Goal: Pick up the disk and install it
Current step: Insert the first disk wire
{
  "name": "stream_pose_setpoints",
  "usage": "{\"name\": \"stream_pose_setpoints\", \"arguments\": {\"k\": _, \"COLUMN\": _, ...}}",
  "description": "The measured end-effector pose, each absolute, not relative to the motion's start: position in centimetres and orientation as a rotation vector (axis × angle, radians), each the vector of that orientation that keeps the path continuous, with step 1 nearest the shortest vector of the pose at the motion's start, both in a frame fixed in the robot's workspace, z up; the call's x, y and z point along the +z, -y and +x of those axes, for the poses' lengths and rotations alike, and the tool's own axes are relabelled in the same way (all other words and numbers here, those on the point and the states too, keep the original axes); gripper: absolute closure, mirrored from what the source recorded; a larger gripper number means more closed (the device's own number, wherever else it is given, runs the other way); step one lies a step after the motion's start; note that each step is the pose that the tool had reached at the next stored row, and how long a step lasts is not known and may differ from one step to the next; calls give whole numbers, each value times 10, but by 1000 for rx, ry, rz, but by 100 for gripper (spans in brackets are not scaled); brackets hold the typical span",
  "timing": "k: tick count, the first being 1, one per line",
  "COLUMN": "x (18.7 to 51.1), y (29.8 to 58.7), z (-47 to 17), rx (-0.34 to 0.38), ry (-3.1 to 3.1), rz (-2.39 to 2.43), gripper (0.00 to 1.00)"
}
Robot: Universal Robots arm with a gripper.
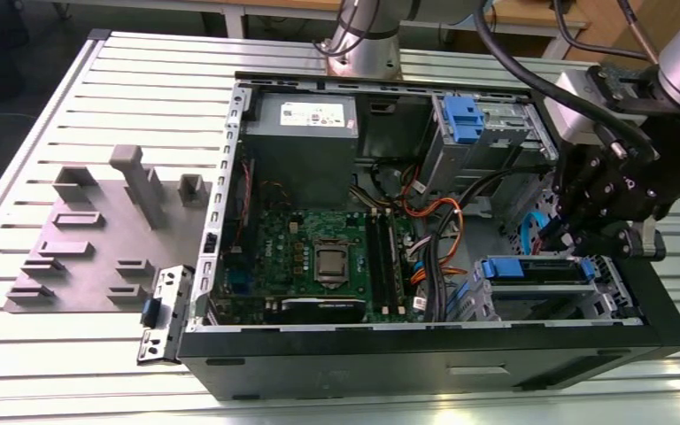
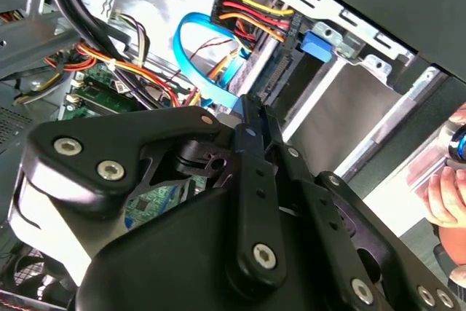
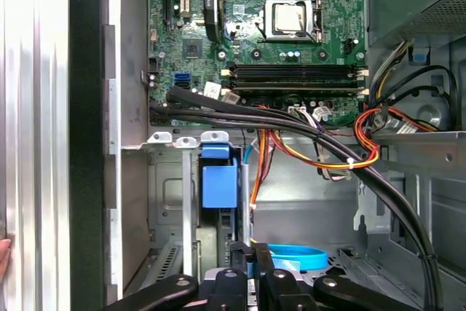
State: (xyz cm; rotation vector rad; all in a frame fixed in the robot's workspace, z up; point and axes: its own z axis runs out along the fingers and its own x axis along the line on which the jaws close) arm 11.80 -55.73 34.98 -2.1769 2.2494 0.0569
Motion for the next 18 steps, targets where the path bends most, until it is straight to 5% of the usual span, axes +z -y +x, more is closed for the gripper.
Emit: {"name": "stream_pose_setpoints", "arguments": {"k": 18, "x": 338, "y": 565, "z": 118, "rx": 58, "ry": -2249, "rz": -2176, "gripper": 84}}
